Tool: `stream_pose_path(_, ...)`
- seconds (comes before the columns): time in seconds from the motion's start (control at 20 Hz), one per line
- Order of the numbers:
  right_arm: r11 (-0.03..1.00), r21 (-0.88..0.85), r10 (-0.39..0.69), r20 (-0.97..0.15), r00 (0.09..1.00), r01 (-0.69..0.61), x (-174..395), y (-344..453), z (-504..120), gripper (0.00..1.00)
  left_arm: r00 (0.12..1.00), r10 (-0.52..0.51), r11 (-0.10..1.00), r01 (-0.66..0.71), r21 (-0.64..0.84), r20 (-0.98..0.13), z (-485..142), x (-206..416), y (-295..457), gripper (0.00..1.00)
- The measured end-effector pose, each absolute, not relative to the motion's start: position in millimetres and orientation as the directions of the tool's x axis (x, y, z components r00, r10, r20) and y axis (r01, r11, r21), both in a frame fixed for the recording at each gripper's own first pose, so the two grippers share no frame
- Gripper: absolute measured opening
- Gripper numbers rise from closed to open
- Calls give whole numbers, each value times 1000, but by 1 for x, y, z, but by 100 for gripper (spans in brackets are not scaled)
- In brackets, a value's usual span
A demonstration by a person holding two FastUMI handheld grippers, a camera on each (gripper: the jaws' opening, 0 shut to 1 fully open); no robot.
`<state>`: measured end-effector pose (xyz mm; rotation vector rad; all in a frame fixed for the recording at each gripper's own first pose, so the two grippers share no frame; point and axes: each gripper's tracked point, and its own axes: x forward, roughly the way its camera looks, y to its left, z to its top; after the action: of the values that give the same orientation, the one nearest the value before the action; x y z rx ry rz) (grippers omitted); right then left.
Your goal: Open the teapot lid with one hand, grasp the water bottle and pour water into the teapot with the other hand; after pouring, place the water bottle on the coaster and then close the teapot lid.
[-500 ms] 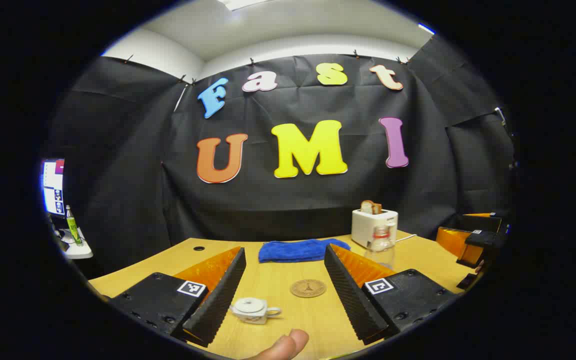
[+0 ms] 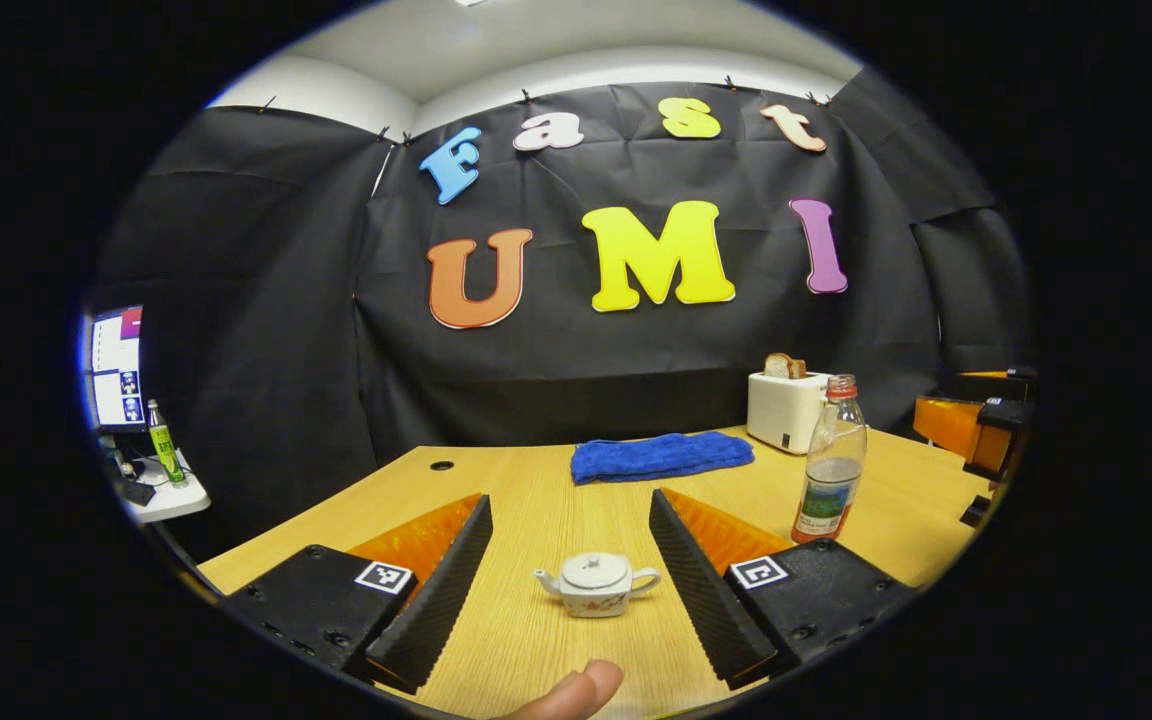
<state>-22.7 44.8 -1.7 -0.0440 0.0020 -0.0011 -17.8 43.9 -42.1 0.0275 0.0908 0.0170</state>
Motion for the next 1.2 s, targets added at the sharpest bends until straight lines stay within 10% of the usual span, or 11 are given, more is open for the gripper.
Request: stream_pose_path(1.2, 1000, -2, -9, -75, 997, 9, -4, 30, -46, 95, 991, -42, 999, 41, -8, -126, -108, 50, 33, 98)
